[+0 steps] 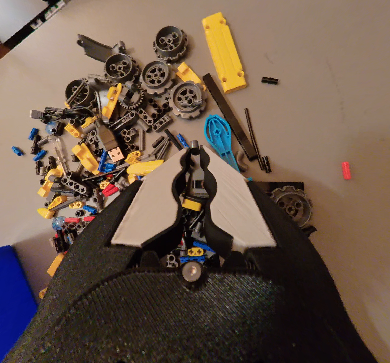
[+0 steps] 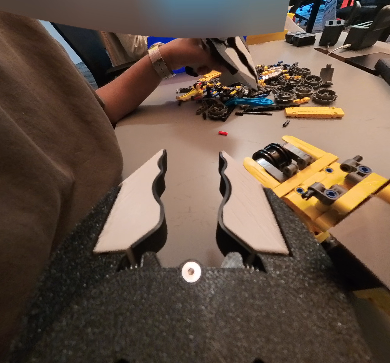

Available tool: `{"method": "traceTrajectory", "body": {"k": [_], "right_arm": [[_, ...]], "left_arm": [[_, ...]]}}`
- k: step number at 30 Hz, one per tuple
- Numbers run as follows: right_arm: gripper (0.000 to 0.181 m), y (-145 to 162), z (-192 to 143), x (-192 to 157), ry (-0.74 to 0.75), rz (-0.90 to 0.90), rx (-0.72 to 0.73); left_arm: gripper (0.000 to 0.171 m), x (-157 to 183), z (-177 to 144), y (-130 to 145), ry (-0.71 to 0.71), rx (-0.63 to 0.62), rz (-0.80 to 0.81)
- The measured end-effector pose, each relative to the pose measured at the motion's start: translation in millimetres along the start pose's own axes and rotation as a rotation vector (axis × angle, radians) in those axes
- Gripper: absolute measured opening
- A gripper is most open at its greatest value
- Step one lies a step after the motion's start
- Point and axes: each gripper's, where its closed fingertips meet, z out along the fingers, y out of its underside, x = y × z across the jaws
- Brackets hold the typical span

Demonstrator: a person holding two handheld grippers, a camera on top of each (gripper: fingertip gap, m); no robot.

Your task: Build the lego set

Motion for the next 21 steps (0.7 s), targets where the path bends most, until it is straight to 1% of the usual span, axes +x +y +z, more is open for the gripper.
{"method": "traceTrajectory", "body": {"k": [3,8,9,12,17,21], "right_arm": [[0.049,0,0,0,0.0,-0.003,-0.001],[0.049,0,0,0,0.0,0.0,-0.002],[0.049,1,0,0,-0.001,0.002,-0.002],[0.049,1,0,1,-0.002,0.009,-0.002],[0.049,0,0,2,-0.004,0.021,0.002],[0.049,0,0,2,-0.004,0.021,0.003]], "left_arm": [[0.006,6,6,3,0.01,-0.029,0.025],[0.006,6,12,13,-0.021,-0.09,0.071],[0.006,6,11,12,-0.025,-0.087,0.075],[0.026,3,10,8,-0.055,-0.062,0.081],[0.026,1,5,3,-0.065,-0.032,0.08],[0.02,-9,-3,-3,-0.094,0.014,0.033]]}}
